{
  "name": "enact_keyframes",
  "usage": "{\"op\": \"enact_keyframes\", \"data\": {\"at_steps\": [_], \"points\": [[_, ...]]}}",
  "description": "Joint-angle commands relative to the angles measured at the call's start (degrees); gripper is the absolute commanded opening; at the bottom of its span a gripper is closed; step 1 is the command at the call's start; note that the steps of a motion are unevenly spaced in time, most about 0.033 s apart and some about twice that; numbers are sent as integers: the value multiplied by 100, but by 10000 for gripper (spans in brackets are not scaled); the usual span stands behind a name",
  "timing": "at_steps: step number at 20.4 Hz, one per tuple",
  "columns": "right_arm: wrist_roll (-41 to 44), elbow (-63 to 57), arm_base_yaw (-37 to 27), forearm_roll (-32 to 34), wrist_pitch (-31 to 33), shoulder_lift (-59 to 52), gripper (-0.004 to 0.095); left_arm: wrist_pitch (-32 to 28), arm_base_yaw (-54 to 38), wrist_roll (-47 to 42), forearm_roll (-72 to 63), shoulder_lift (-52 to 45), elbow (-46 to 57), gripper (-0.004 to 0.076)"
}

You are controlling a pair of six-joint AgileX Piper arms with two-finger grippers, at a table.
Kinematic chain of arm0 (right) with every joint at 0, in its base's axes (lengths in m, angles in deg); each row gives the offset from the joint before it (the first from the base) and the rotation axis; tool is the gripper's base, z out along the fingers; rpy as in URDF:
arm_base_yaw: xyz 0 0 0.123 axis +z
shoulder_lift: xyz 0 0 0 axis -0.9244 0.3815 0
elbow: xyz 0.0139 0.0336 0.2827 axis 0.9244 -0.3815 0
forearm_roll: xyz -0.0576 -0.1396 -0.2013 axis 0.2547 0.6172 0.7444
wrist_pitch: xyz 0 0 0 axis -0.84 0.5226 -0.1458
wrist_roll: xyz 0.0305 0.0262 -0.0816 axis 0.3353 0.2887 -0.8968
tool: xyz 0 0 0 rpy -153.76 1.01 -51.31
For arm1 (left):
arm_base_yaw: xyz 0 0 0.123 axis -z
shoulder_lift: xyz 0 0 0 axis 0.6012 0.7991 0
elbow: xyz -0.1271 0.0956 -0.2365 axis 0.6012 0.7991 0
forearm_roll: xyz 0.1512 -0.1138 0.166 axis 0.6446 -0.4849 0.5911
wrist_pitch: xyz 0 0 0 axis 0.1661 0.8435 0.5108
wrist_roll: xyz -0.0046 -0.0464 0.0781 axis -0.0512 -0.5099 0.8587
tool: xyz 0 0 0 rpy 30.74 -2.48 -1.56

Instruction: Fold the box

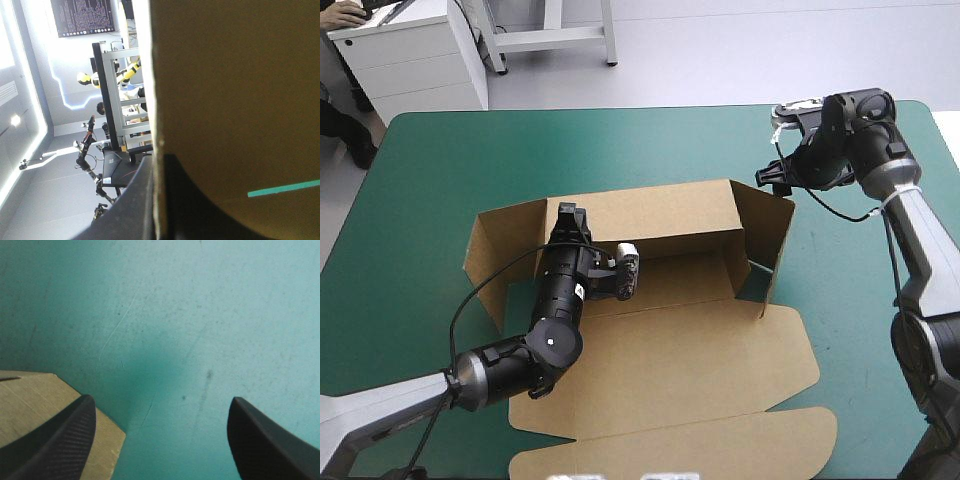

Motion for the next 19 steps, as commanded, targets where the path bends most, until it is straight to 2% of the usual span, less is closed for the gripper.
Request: {"op": "enact_keyframes", "data": {"at_steps": [1, 4, 9, 13, 15, 16, 19], "points": [[-97, -120, -33, 7, 32, -535, 670, -103, 82, 13, 441, -146, -80, -10], [-148, -575, -33, -24, -62, -846, 670, -103, 82, 13, 441, -146, -80, -10], [-330, -1955, -33, -438, -955, -1648, 670, -103, 82, 13, 441, -146, -80, -10], [-1088, -2917, -33, -882, -1477, -2202, 670, -125, 82, 13, 441, -146, -80, -10], [-1830, -3269, -33, -1144, -1642, -2342, 670, -137, 82, 13, 441, -146, -80, -10], [-2383, -3450, -33, -1492, -1682, -2359, 670, -150, 82, 13, 441, -146, -80, -10], [-3260, -3756, -33, -2083, -1995, -2359, 670, -162, 82, 13, 441, -146, -80, -10]]}}
